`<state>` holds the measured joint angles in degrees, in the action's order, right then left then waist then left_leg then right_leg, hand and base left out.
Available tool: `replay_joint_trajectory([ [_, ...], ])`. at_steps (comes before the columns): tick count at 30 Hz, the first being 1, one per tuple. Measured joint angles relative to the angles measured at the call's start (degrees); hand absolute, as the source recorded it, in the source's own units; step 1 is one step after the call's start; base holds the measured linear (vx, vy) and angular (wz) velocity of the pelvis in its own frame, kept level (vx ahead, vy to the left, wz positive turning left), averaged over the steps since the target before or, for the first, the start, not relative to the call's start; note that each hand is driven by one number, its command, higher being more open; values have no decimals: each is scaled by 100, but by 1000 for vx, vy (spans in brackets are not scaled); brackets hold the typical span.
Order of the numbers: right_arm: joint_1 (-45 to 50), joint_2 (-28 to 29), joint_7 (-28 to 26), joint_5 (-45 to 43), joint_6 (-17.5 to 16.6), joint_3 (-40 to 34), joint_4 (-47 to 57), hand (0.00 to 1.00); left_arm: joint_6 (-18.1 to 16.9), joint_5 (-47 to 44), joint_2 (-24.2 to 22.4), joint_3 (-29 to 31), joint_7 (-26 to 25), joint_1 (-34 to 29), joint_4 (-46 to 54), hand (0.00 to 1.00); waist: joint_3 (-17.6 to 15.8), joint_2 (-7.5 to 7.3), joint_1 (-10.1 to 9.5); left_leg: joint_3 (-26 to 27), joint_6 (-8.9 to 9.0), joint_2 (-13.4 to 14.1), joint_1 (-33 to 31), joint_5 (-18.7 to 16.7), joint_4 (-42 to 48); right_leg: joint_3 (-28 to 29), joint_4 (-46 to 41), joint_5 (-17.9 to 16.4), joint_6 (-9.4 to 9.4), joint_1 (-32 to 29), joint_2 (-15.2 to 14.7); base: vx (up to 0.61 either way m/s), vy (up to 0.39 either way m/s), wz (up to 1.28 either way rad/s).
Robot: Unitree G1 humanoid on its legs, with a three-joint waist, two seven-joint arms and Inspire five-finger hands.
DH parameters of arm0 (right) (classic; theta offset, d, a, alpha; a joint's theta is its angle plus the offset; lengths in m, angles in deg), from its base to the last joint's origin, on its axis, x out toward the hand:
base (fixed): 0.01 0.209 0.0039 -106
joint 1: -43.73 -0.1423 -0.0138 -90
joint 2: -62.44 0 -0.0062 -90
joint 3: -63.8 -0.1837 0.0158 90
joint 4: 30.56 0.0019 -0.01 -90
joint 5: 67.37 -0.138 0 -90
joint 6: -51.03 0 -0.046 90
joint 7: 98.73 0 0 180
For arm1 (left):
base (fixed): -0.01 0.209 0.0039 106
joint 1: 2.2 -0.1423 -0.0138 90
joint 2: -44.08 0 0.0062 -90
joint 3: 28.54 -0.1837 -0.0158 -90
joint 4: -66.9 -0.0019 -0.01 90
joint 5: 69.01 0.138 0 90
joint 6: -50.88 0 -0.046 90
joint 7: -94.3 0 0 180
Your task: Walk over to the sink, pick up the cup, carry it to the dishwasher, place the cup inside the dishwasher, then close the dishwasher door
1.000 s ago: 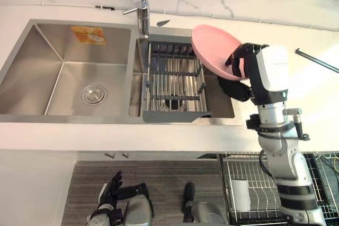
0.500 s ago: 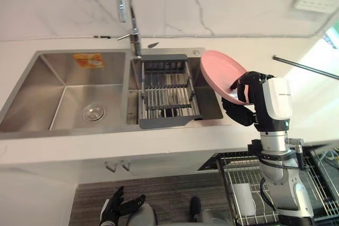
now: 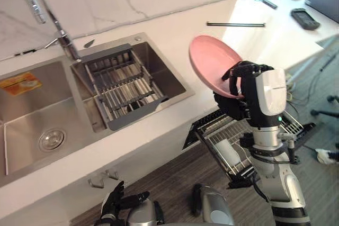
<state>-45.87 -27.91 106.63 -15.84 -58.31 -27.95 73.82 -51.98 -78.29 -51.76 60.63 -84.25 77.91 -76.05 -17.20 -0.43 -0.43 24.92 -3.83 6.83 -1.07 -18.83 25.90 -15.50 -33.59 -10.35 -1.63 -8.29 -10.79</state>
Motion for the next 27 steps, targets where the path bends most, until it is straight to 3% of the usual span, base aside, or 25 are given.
replay_joint_trajectory([
  [2, -75, -36, 130, 50, 142, 1, -340, 0, 60, -26, 81, -47, -46, 129, -33, 100, 3, -38, 1, -152, 99, 11, -167, 83, 40, -204, 1318, -12, -182, 531, 261, -12, -104, -23],
  [4, -88, -31, 112, 48, 351, 5, -606, 0, 128, -39, 78, -74, -89, 134, -43, 100, 38, -5, -21, -776, 195, -5, -207, 219, -21, -169, 1947, 311, -104, 787, 549, 22, -82, -29],
  [5, -84, -11, 81, 34, 557, 4, -649, 0, 168, -73, 109, -80, -84, 133, -59, 100, 73, -68, -34, -850, 229, 53, -200, 239, -119, -109, 2338, 504, -56, 914, 715, 52, -81, -35],
  [10, -49, -12, 6, -71, 785, -86, -632, 0, 200, -85, 122, -77, -89, 135, -138, 100, 135, -137, -10, -809, 314, -24, -144, 495, -446, 94, 2925, 857, -45, 1036, 803, 68, -34, -24],
  [20, 518, 73, -247, -541, 1033, -555, -913, 0, 27, -13, 59, -59, -83, -17, -172, 100, 173, -89, 11, -852, 294, -352, 122, 858, -1111, 54, 3048, 910, -107, 1092, 606, 1, 19, 3],
  [27, 522, 113, -231, -803, 1484, -825, -1778, 0, -71, 32, 20, -79, -68, -9, -89, 100, 76, 75, 10, -1038, 216, -480, -211, 972, -1087, 49, 2439, 791, -95, 516, 433, -99, 17, 4],
])
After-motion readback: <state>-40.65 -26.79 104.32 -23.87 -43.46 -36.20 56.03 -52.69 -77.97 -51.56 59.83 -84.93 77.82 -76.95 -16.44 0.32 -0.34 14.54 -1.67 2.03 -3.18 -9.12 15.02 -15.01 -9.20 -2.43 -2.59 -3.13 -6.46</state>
